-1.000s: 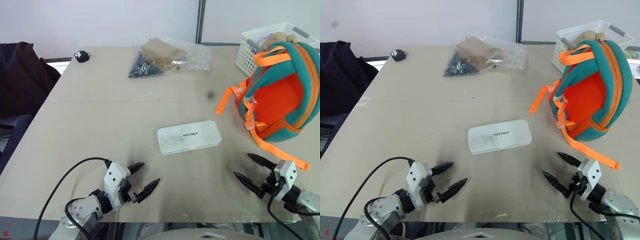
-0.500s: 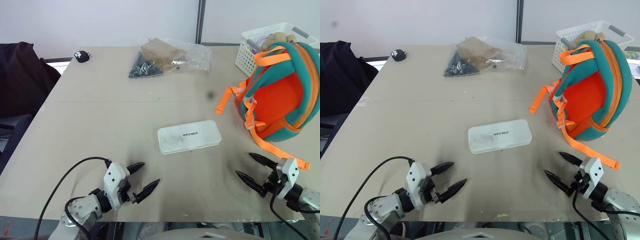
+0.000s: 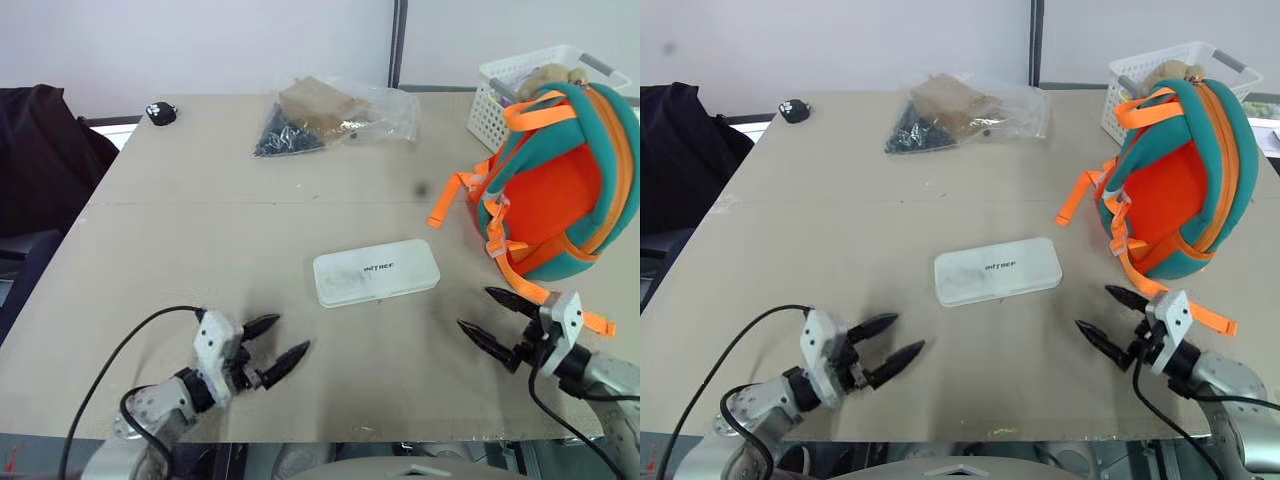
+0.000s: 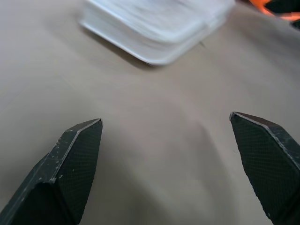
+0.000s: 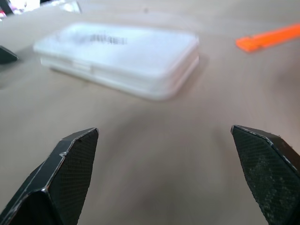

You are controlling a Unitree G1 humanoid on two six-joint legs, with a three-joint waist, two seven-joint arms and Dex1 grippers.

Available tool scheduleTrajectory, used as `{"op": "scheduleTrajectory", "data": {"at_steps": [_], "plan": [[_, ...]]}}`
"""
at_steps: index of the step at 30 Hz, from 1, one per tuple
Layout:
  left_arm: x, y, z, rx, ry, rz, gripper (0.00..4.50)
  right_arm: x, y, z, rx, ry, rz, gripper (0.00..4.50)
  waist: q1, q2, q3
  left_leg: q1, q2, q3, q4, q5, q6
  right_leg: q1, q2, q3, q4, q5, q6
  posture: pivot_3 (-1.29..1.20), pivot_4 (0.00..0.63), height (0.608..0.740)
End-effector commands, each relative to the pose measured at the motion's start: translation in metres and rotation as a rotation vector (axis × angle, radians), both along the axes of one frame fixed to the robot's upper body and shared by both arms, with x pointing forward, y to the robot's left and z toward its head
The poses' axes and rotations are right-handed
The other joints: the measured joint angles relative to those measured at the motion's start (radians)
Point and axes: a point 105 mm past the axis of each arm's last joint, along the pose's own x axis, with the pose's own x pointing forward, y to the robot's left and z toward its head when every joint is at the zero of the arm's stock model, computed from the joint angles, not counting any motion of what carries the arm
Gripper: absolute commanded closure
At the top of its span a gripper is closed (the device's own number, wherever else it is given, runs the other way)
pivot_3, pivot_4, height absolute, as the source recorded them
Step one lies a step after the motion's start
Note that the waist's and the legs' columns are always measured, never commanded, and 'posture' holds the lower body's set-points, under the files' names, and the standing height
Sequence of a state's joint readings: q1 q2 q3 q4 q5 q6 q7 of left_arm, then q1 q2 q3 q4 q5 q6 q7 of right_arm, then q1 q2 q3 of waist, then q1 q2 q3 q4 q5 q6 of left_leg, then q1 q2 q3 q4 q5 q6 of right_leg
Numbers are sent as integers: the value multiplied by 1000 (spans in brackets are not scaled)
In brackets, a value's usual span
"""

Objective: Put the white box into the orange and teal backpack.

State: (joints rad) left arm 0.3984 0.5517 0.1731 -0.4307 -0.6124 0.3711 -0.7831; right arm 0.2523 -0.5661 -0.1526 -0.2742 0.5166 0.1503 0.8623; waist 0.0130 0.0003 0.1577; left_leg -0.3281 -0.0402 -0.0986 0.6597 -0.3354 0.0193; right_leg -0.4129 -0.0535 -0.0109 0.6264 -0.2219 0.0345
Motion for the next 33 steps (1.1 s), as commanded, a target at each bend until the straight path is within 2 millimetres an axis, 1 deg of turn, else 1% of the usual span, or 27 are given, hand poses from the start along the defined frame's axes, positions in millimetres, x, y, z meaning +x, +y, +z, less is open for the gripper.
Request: {"op": "scheduleTrajectory", "data": {"at_steps": [1, 2, 3, 4, 5, 6, 9, 10, 11, 13, 18, 20, 22, 26, 28, 30, 33], "plan": [[2, 3, 19, -177, 174, -26, 54, 19, 4, 11, -74, -47, -26, 26, -1, -1, 1, 0, 0, 0, 1, 0, 0, 0, 0, 0, 0, 0, 0, 0, 150, 740], [5, 5, 23, -195, 216, -45, 0, 31, 2, 17, -75, -75, -76, 532, -1, 0, 2, -1, 0, -1, 4, 0, 0, 0, 0, -1, 1, 0, 0, 0, 150, 740], [11, 8, 27, -204, 239, -47, 0, 41, -2, 22, -88, -94, -123, 813, -1, 0, 2, -2, 0, -2, 6, 0, 0, 0, 1, -1, 2, 1, -1, 0, 150, 740], [17, 11, 29, -211, 258, -37, 0, 48, -4, 25, -107, -115, -147, 1135, 0, 1, 3, -2, 0, -2, 7, 0, 0, 0, 1, -2, 2, 1, 0, 0, 150, 740], [24, 12, 31, -213, 272, -26, 0, 52, -5, 26, -124, -126, -152, 1704, 0, 1, 3, -2, -2, -1, 8, 0, 0, 0, 0, -1, 3, 1, 0, 0, 150, 740], [30, 13, 32, -241, 313, -26, 0, 56, -6, 26, -151, -132, -159, 2042, 1, 0, 3, -2, -2, -2, 9, 0, 0, 0, 0, -1, 4, 1, 0, 0, 150, 740], [43, 11, 21, -228, 480, -48, 0, 69, -4, 25, -204, -155, -175, 3588, -1, -1, 3, -1, -5, -3, 9, 0, -1, 0, 2, -1, 7, 1, 0, 0, 150, 740], [48, 8, 19, -242, 523, -68, 0, 73, 0, 24, -229, -164, -168, 4183, -3, -1, 3, -1, -6, -3, 9, 1, -1, 0, 2, -1, 7, 1, 0, 0, 150, 740], [51, 5, 19, -256, 551, -83, 0, 75, 2, 23, -246, -170, -162, 4464, -3, -1, 3, -1, -6, -2, 9, 1, -1, 0, 2, 0, 8, 1, 0, 0, 150, 740], [60, -8, 18, -256, 612, -133, 0, 78, 12, 19, -279, -184, -137, 4464, -5, -1, 3, 0, -7, -1, 10, 1, -1, -1, 2, 0, 10, 1, 0, 0, 150, 740], [76, -28, 13, -261, 717, -174, 0, 79, 27, 17, -288, -205, -98, 4464, -2, 0, 2, 0, -8, -2, 10, 1, -1, -1, -1, 1, 11, 1, 0, 0, 150, 740], [79, -37, 8, -267, 758, -190, 0, 78, 33, 17, -281, -213, -87, 4464, 1, 0, 2, 0, -8, -2, 10, 1, -1, -1, -1, 1, 12, 1, 0, 0, 150, 740], [80, -46, 3, -274, 794, -206, 0, 75, 43, 19, -270, -227, -56, 4464, 0, 0, 2, 0, -9, -3, 11, 1, -2, -1, -1, 1, 12, 1, 0, 0, 150, 740], [89, -60, 0, -331, 814, -205, 0, 71, 62, 22, -246, -249, 1, 4464, 2, 0, 0, 0, -9, -3, 12, 2, -3, -1, -3, 1, 14, 1, 0, 0, 150, 740], [92, -66, 0, -356, 814, -207, 0, 71, 68, 23, -234, -251, 15, 4464, 2, 0, 0, 1, -9, -4, 12, 3, -4, 0, -3, 1, 15, 1, 0, 0, 150, 740], [94, -71, 2, -382, 813, -215, 0, 70, 70, 22, -232, -249, 16, 4464, 3, 0, 0, 1, -9, -4, 12, 3, -5, 0, -4, 1, 15, 1, 0, 0, 150, 740], [99, -74, 5, -425, 801, -205, 816, 70, 68, 20, -231, -243, 9, 4500, 2, 0, -1, 1, -10, -5, 13, 3, -5, 0, -5, 1, 15, 1, 0, 0, 150, 740]]}}
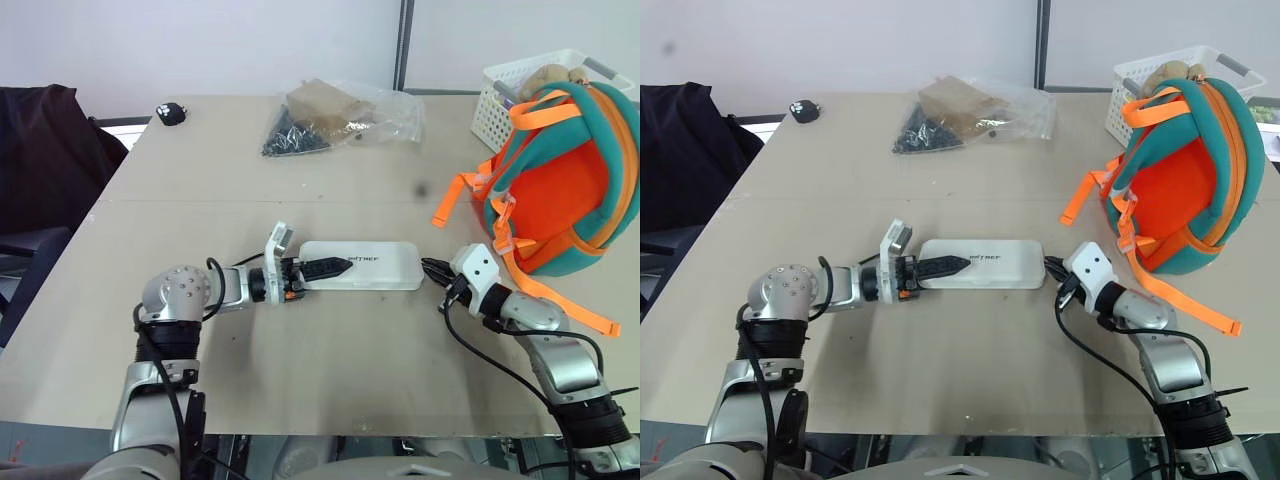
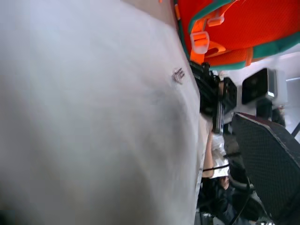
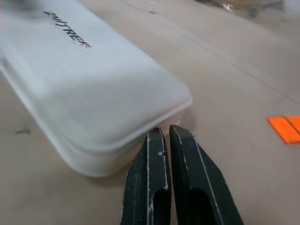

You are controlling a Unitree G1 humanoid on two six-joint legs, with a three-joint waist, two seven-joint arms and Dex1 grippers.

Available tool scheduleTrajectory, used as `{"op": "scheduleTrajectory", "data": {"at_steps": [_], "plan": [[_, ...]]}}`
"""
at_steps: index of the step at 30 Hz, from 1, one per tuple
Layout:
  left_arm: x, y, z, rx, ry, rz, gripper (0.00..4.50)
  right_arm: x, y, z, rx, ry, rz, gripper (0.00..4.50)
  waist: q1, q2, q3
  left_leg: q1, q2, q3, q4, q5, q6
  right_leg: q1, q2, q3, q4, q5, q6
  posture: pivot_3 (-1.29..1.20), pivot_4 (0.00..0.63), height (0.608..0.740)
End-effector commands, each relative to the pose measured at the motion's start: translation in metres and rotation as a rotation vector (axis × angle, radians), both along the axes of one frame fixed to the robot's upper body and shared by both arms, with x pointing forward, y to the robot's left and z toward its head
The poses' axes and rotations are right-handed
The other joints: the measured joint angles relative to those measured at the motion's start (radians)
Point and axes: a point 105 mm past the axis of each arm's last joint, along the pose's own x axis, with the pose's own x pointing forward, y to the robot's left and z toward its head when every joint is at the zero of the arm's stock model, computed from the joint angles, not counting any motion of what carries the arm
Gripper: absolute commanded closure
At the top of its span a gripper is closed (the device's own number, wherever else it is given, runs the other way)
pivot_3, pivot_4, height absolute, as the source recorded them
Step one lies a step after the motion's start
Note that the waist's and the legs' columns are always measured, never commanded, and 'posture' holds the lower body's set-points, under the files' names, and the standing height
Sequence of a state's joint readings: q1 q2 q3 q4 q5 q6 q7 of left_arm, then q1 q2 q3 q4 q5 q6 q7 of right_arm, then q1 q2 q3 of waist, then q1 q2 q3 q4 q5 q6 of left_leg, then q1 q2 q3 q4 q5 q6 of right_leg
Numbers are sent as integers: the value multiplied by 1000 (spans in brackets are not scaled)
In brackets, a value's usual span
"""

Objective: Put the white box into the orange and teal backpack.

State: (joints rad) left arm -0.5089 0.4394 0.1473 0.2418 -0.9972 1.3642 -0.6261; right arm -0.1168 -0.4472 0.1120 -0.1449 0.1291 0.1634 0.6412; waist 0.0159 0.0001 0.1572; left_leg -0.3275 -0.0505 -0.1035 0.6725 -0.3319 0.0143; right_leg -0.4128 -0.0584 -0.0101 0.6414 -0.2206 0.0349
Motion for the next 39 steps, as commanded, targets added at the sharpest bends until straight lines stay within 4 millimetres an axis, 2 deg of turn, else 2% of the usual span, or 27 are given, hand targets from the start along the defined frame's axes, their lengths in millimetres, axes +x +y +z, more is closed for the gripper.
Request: {"op": "scheduleTrajectory", "data": {"at_steps": [1, 3, 7, 9, 10, 12, 14, 16, 20, 26, 30, 34, 36, 37, 39], "plan": [[-4, -9, -19, 5, 94, -1, 1203, -1, 4, 15, 16, -66, 29, 4500, -1, 0, 0, 0, 0, 0, 0, 0, 0, 0, 0, 0, 0, 0, 0, 0, 150, 740], [-5, -9, -19, 3, 96, 4, 1870, -2, 2, 15, 18, -65, 29, 4500, -1, 0, 0, 0, 0, 0, 0, 0, 0, 0, 0, 0, 0, 0, 0, 0, 150, 740], [-7, -7, -17, -26, 85, 18, 2001, -4, 0, 21, 40, -95, 17, 4500, -6, -1, 0, 0, 1, -1, 0, 1, -1, -1, 0, 0, 1, 0, 0, 0, 150, 740], [-6, -6, -12, -56, 67, 32, 2461, -8, -1, 27, 66, -108, 15, 4500, -6, -2, 1, -1, 1, -2, 0, 1, -1, -2, 1, 0, 0, 0, 0, 0, 150, 740], [-6, -4, -9, -65, 52, 45, 2858, -11, -2, 30, 90, -110, 15, 4500, -6, -2, 1, -2, 1, -2, 0, 1, -1, -3, 1, 0, 0, 0, 0, 0, 150, 740], [-2, 2, -2, -80, -19, 84, 3584, -19, -3, 44, 180, -129, 0, 3946, -9, -2, 1, -3, 1, -2, -1, 1, -1, -5, 1, 1, 1, 0, 0, 0, 150, 740], [5, 18, 17, -124, -130, 162, 3644, -22, -13, 65, 291, -198, -94, 3246, -13, -3, 1, -3, 1, -2, -1, 0, -1, -5, 1, 1, 1, 0, 0, 0, 150, 740], [9, 38, 39, -189, -227, 251, 3644, -16, -33, 81, 400, -261, -264, 2195, -22, -4, 2, -3, 3, -2, -1, 1, -2, -5, 2, 1, 1, 0, 0, 0, 150, 740], [10, 56, 47, -203, -263, 334, 3644, -3, -49, 92, 512, -277, -420, 300, -26, -4, 2, -3, 3, -3, -2, 2, -4, -6, 3, 1, 1, 1, -1, 0, 150, 740], [3, 62, 48, -202, -269, 371, 3644, 34, -67, 109, 751, -238, -621, 300, -28, -4, 2, -3, 3, -2, -2, 2, -4, -7, 4, 2, 1, 2, -3, 0, 150, 740], [2, 61, 51, -213, -278, 390, 3644, 56, -54, 128, 811, -263, -558, 300, -30, -4, 2, -5, 2, -3, -3, 2, -4, -10, 4, 2, 1, 2, -3, 0, 150, 740], [-1, 59, 50, -214, -280, 398, 3644, 83, -53, 148, 926, -268, -587, 300, -37, -4, 2, -16, 2, -1, -2, 2, -4, -22, 3, 3, 4, 3, -4, 0, 150, 740], [-2, 59, 51, -218, -281, 402, 3644, 90, -52, 156, 956, -284, -585, 300, -42, -4, 2, -18, 2, -1, -2, 3, -4, -24, 4, 3, 4, 3, -4, 0, 150, 740], [-2, 59, 51, -220, -282, 405, 3644, 93, -53, 158, 976, -287, -593, 683, -43, -4, 2, -19, 2, -1, -2, 3, -4, -25, 4, 3, 4, 3, -4, 0, 150, 740], [-2, 61, 52, -223, -287, 417, 3644, 95, -51, 163, 973, -309, -579, 942, -46, -4, 2, -19, 2, -1, -2, 3, -4, -25, 4, 3, 4, 3, -4, 0, 150, 740]]}}
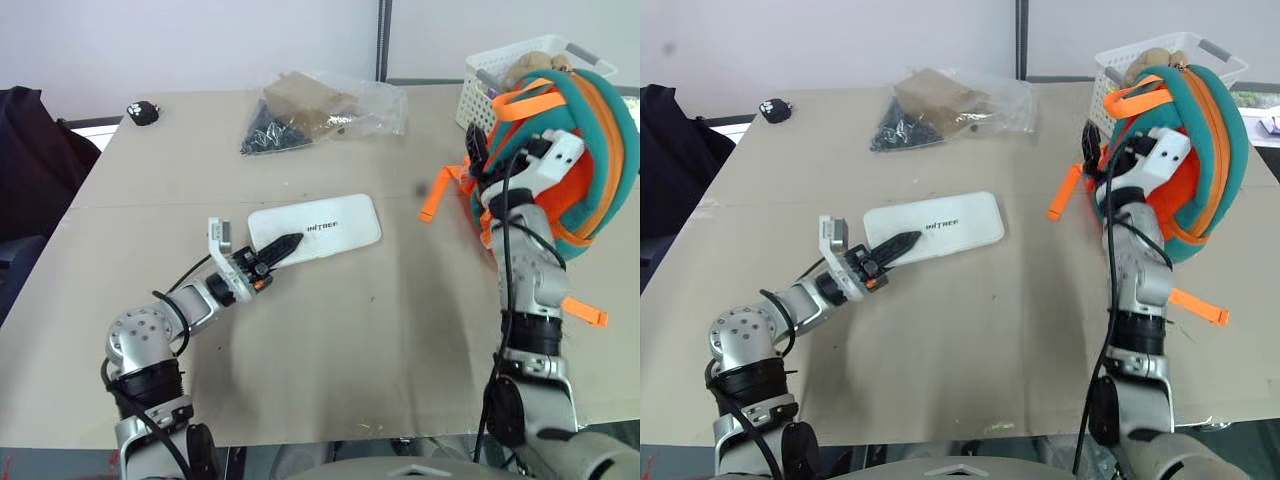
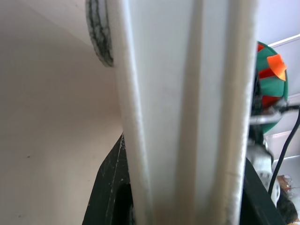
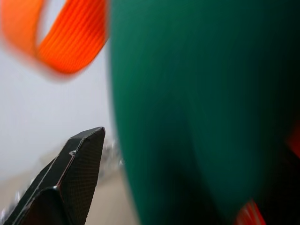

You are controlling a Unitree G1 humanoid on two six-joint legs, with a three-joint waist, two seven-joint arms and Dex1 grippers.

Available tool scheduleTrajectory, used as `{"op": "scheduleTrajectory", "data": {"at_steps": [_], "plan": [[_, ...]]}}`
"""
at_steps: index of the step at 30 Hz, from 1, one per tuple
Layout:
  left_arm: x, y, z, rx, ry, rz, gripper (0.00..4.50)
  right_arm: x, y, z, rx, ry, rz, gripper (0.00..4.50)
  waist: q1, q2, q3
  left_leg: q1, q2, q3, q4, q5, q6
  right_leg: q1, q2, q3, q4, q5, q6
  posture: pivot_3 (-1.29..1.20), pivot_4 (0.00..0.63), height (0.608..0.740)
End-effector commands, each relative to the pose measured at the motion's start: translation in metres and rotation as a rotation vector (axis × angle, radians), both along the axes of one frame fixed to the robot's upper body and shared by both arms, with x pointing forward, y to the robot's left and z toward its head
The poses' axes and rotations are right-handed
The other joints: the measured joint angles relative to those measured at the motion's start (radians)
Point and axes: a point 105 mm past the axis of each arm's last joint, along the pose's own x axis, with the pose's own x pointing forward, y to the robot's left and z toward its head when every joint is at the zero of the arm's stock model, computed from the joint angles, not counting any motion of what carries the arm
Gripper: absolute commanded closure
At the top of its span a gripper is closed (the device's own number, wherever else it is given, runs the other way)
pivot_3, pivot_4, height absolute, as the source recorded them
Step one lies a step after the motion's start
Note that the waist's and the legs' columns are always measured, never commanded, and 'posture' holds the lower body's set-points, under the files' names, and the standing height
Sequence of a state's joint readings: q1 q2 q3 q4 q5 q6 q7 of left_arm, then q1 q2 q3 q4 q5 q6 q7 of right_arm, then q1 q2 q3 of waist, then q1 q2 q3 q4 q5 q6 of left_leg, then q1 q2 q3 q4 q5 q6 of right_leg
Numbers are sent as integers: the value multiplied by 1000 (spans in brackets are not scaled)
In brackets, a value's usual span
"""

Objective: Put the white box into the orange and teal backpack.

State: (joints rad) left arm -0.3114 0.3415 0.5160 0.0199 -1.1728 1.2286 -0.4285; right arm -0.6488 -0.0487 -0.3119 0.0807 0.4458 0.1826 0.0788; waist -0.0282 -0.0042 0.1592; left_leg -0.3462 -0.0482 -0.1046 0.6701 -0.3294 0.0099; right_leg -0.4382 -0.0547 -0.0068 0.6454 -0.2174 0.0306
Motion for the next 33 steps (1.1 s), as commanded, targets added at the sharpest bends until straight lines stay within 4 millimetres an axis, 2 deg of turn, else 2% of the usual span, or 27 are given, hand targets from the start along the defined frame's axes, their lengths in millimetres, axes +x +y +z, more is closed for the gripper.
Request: {"op": "scheduleTrajectory", "data": {"at_steps": [1, 5, 6, 7, 10, 12, 15, 19, 26, 29, 33], "plan": [[-2, 4, 22, -30, -99, 20, 3644, -1, -5, 19, 14, -84, -20, 1510, -3, 0, 0, 0, 0, 0, 0, 0, 0, 0, 0, 0, 0, 0, 0, 0, 150, 740], [-1, 5, 25, -37, -114, 33, 3644, -7, 4, 20, -24, -108, 51, 3476, -8, 0, 0, -1, 0, 1, 0, 0, 0, -1, 0, 1, 0, 0, 0, 0, 150, 740], [0, 6, 27, -32, -128, 38, 3644, -12, 14, 22, -39, -122, 137, 4081, -9, 0, 0, -1, 0, 1, 0, 0, 0, -1, 0, 1, 0, 0, 0, 0, 150, 740], [1, 7, 29, -27, -145, 45, 3644, -22, 29, 25, -47, -152, 274, 4427, -8, 0, 0, -1, 0, 1, 0, 0, 0, -1, 0, 1, 1, 0, 0, 0, 150, 740], [3, 11, 37, -35, -182, 56, 3644, -60, 62, 30, -98, -195, 628, 4427, -11, 0, 0, -1, 0, 0, 0, 0, 0, -1, 0, 1, 0, 0, 0, 0, 150, 740], [5, 15, 48, -57, -229, 62, 3644, -87, 72, 29, -137, -181, 818, 4427, -11, 0, 0, -1, 0, 0, 0, 0, 0, -1, 0, 2, 0, 0, 0, 0, 150, 740], [8, 19, 63, -70, -296, 69, 3644, -119, 70, 24, -177, -137, 1010, 4427, -6, 0, 0, -1, 0, 0, 0, 0, 0, -1, 0, 1, 0, 0, 0, 0, 150, 740], [20, 21, 85, -42, -387, 105, 3644, -146, 60, 11, -222, -30, 1167, 4427, -3, -1, 0, -1, 0, 0, 1, 0, 0, 0, 0, 1, 0, 1, -1, 0, 150, 740], [33, 7, 97, 16, -493, 118, 3644, -157, 61, 10, -196, -3, 1231, 4427, 16, -3, 0, -1, 0, 1, 1, 0, 0, 0, 0, 1, 0, 1, 0, 0, 150, 740], [47, -2, 94, 126, -540, 146, 3644, -157, 66, 12, -196, -9, 1238, 4427, 18, -4, 1, -1, 0, 0, 2, 0, 0, 0, 0, 1, 0, 1, 0, 0, 150, 740], [67, -17, 101, 231, -661, 207, 3644, -156, 72, 10, -200, -11, 1235, 4427, 22, -4, 1, -2, 0, 0, 2, 0, 0, 0, 0, 0, 0, 2, 0, 0, 150, 740]]}}
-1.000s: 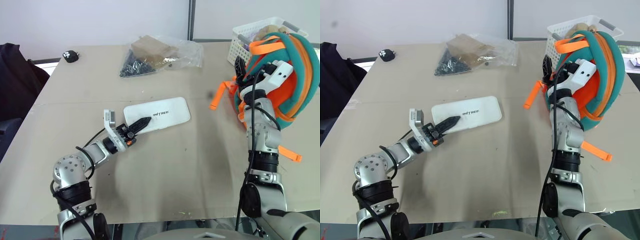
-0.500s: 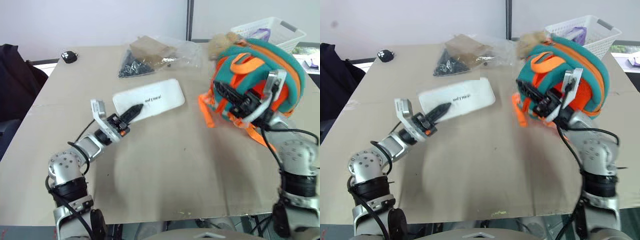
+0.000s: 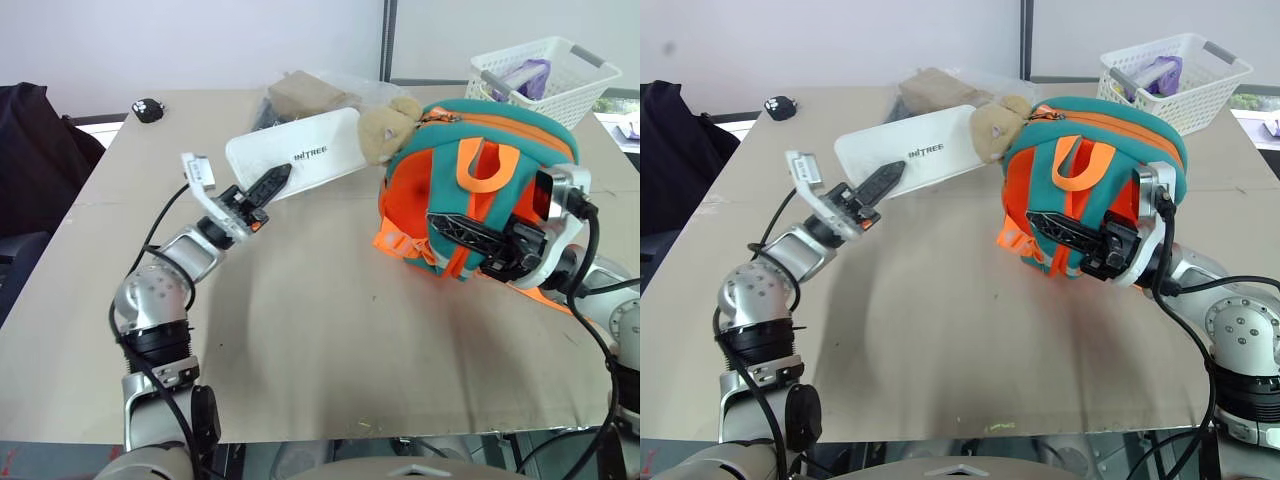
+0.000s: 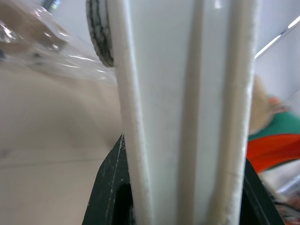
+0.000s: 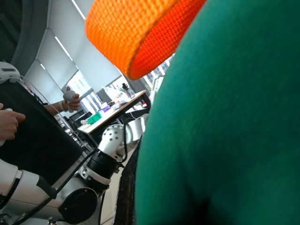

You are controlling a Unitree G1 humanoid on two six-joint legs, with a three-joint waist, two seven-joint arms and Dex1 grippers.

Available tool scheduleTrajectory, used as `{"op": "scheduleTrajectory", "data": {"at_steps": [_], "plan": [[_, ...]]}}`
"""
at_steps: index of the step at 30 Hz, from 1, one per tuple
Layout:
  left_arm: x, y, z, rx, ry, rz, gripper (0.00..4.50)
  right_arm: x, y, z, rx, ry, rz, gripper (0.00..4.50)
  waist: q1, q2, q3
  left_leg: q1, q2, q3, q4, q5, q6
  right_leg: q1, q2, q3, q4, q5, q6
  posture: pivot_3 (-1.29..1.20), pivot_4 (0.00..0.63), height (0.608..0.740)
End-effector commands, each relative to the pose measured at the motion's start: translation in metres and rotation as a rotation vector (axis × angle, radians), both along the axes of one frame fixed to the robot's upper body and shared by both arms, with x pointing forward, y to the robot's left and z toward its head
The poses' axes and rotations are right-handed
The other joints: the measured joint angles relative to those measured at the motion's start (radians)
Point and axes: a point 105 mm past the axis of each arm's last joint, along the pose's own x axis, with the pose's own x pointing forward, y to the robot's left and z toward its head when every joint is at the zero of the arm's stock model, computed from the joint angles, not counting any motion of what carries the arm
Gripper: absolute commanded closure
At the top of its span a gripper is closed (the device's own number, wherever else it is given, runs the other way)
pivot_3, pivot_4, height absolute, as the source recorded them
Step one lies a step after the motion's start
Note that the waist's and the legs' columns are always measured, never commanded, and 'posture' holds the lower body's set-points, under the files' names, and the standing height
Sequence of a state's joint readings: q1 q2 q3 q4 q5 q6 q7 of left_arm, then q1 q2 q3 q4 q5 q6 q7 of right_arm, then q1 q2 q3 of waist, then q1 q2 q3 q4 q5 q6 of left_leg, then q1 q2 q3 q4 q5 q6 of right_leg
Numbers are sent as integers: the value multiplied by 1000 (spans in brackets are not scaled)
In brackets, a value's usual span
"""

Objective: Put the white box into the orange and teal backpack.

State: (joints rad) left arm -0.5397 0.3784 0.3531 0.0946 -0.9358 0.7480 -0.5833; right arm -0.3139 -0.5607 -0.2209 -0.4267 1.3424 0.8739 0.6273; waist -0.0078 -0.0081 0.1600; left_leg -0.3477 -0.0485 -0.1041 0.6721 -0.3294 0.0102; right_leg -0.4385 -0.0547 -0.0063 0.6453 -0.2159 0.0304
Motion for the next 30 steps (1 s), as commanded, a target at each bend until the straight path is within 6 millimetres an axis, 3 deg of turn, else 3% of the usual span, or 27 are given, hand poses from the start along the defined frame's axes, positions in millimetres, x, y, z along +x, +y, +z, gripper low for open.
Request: {"op": "scheduleTrajectory", "data": {"at_steps": [1, 4, 6, 13, 18, 23, 30], "plan": [[12, -25, 27, 103, -221, 15, 3644, -10, 12, 10, 9, -65, 40, 4427, 2, 0, 0, 0, 0, 0, 0, 0, 0, 0, 0, 0, 0, 0, 0, 0, 150, 740], [4, -47, 29, 110, -268, -104, 3644, -11, 13, 9, 10, -65, 40, 4427, 2, -1, 0, -1, 0, 0, 1, 0, 0, 0, 0, 0, -1, 0, 0, 0, 150, 740], [-6, -51, 37, 52, -287, -182, 3644, -10, 13, 9, 10, -66, 29, 4427, -3, -1, 0, -1, 0, 0, 1, 0, 0, 0, 0, 0, -2, 0, 1, 0, 150, 740], [-34, -38, 51, -98, -284, -353, 3644, -8, 10, 4, 4, -56, -17, 4427, -6, -1, 0, -1, 1, 0, 0, 0, 0, -1, 1, 0, -1, 0, 1, 0, 150, 740], [-48, -29, 45, -72, -232, -404, 3644, -4, 9, 2, 9, -52, -40, 4427, -5, -1, 0, -1, 0, 0, 3, 0, 0, 0, 1, 0, 1, 1, 1, 0, 150, 740], [-38, -36, 28, 128, -271, -322, 3644, -2, 11, 2, 20, -53, -30, 4427, -1, -1, 0, -1, 0, -1, 5, 0, 0, 0, 1, 0, 1, 1, 1, 0, 150, 740], [-16, -69, 30, 384, -492, -376, 3644, -1, 16, 4, 19, -58, -9, 4427, 7, -1, 0, -1, 0, -1, 9, 0, 0, 2, 1, -1, 1, 3, 0, 0, 150, 740]]}}
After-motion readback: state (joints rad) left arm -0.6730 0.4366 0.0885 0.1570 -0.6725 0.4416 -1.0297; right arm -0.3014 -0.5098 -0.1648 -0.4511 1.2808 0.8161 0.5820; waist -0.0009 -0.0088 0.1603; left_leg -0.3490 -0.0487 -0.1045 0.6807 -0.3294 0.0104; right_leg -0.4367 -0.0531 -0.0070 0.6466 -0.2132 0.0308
